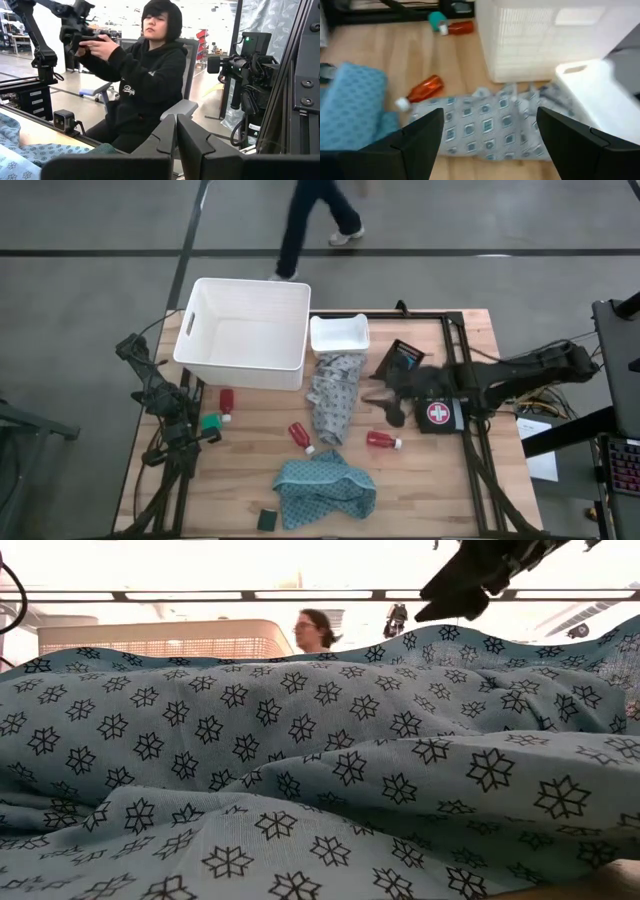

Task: Pick & Place Medicine items
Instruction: Put the light blue bandage into the black bin

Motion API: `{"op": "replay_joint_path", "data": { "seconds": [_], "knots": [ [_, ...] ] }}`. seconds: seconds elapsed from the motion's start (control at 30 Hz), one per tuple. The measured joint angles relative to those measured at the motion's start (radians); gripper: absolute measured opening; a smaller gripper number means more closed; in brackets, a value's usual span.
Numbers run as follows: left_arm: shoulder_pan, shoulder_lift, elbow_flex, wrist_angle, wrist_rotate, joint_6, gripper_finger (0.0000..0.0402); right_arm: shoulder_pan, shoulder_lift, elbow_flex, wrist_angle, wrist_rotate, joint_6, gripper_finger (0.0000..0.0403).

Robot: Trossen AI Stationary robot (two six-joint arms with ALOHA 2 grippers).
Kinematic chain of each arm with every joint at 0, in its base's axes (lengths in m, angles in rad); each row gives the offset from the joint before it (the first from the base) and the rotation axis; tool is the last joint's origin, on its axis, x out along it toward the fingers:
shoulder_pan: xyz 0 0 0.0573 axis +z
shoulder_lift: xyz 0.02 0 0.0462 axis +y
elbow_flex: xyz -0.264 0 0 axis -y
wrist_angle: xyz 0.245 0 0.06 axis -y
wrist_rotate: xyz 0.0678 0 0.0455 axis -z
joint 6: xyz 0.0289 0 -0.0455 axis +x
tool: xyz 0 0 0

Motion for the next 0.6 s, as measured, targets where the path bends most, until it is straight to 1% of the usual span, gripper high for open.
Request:
{"op": "replay_joint_path", "data": {
  "seconds": [0.1,0.17,0.33,0.6],
  "knots": [
    [0.000,0.000,0.000,0.000,0.000,0.000,0.0023,0.086,0.036,-0.003,0.023,0.169,-0.011,0.0318],
    [0.000,0.000,0.000,0.000,0.000,0.000,0.0023,0.122,0.053,-0.003,0.046,0.223,-0.010,0.0317],
    [0.000,0.000,0.000,0.000,0.000,0.000,0.0023,0.144,0.086,-0.003,0.100,0.234,-0.042,0.0316],
    [0.000,0.000,0.000,0.000,0.000,0.000,0.0023,0.143,0.132,-0.003,0.104,0.233,-0.100,0.0320]
  ]
}}
